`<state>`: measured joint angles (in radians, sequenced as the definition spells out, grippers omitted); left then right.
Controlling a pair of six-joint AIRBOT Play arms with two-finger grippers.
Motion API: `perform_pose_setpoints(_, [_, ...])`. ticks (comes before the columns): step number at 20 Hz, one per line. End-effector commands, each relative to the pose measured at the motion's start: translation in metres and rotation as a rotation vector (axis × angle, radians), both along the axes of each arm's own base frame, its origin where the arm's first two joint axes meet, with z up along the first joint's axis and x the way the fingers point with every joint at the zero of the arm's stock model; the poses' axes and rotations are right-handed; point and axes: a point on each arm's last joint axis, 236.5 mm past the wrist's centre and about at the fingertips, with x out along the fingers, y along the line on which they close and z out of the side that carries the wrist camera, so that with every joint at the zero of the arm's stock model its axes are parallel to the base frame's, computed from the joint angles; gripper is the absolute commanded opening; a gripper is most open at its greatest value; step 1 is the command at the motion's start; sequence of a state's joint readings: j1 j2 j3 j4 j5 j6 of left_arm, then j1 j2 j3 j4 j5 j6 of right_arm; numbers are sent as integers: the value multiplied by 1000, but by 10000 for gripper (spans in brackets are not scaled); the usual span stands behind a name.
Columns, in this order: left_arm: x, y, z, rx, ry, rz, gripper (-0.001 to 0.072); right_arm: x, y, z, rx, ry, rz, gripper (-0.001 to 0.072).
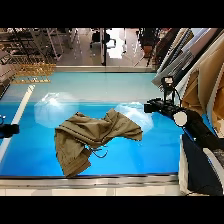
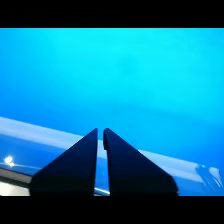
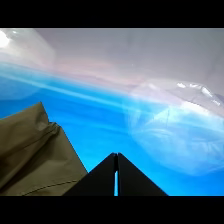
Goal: Fold the clothes and pants, and hang the long-sleeved shirts on hangers.
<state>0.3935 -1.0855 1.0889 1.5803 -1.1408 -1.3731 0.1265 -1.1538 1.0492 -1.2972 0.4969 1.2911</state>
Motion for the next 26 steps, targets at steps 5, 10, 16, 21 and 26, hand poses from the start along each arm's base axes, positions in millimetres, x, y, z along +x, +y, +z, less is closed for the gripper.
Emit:
perform_pose_setpoints(5, [-12,-100,-43,-433,81,-100,597,1,16,10,162,5,-26,25])
perform_pose_setpoints(10, [-74,-163,-72,-574,96,-160,518,-2,18,19,211,-2,-40,26])
perform_pose_setpoints(16, [-125,-225,-103,-642,292,-143,641,7,18,35,281,-55,-74,303])
perform_pose_setpoints(21, [-126,-241,-138,-670,392,-106,640,-24,38,-10,278,178,-2,410])
perform_pose_setpoints(26, [-124,-255,-154,-744,439,-117,345,-56,54,-92,263,499,52,556])
